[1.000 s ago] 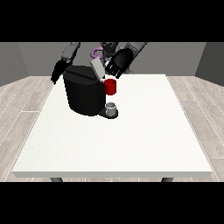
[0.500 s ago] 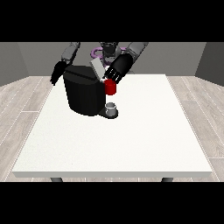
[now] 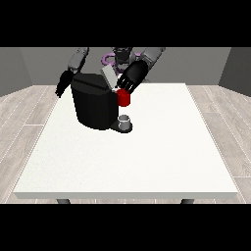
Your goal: Insert the coffee pod into the coffee machine and close the lid
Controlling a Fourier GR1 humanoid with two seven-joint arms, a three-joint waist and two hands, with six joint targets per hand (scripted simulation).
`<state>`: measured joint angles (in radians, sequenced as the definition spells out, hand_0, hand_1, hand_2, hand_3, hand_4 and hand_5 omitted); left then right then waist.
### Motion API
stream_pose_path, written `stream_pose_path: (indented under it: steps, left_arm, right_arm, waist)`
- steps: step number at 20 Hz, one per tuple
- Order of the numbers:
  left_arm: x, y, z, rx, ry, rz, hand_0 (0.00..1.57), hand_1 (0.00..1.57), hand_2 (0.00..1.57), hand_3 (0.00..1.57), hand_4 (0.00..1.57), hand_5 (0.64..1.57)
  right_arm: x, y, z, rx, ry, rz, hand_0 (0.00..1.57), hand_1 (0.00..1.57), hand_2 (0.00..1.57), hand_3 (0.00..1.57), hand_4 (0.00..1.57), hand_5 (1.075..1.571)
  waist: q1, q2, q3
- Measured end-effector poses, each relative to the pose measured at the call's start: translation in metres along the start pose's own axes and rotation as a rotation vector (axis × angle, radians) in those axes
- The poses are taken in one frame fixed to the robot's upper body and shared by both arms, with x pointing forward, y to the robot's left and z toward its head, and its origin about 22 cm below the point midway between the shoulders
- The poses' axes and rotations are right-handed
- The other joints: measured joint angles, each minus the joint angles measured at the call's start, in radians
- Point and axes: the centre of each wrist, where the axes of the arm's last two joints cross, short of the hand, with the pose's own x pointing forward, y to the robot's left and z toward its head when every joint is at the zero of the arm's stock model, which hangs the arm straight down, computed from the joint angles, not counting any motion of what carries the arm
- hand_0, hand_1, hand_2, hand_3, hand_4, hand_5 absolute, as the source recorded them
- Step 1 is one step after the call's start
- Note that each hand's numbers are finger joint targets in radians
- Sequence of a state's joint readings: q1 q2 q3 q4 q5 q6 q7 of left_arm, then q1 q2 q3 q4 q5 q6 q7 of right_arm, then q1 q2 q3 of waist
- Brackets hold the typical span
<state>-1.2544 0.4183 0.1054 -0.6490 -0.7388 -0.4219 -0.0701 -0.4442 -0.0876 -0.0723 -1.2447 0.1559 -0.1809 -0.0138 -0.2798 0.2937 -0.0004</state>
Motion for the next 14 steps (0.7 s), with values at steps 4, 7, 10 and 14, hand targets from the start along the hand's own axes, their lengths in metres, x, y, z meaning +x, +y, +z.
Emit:
stream_pose_path:
  steps: [4, 7, 10, 14]
  left_arm:
    - [-0.003, 0.004, 0.001, 0.021, 0.007, -0.005, 1.21, 1.21, 1.24, 1.21, 0.36, 1.571]
    - [0.000, 0.012, 0.002, 0.039, -0.011, -0.006, 1.20, 1.20, 1.22, 1.17, 0.36, 1.571]
    - [0.003, 0.012, 0.001, 0.051, -0.026, -0.013, 1.18, 1.18, 1.20, 1.17, 0.35, 1.571]
    - [0.004, 0.018, 0.003, 0.098, -0.022, -0.051, 1.21, 1.21, 1.23, 1.13, 0.00, 1.571]
  right_arm:
    - [0.008, 0.001, -0.004, 0.006, -0.007, -0.007, 0.00, 0.00, 0.00, 0.00, 0.00, 1.571]
    - [0.006, 0.001, -0.004, 0.000, -0.019, 0.002, 0.00, 0.00, 0.00, 0.00, 0.00, 1.571]
    - [0.006, 0.004, -0.004, -0.004, -0.017, -0.010, 0.00, 0.00, 0.00, 0.00, 0.00, 1.571]
    - [0.008, 0.006, -0.005, -0.002, -0.037, -0.007, 0.00, 0.00, 0.00, 0.00, 0.00, 1.571]
  waist:
    - [-0.015, 0.006, -0.0003]
    - [-0.012, 0.018, 0.0000]
    - [-0.010, 0.017, 0.0003]
    - [-0.021, 0.028, 0.0005]
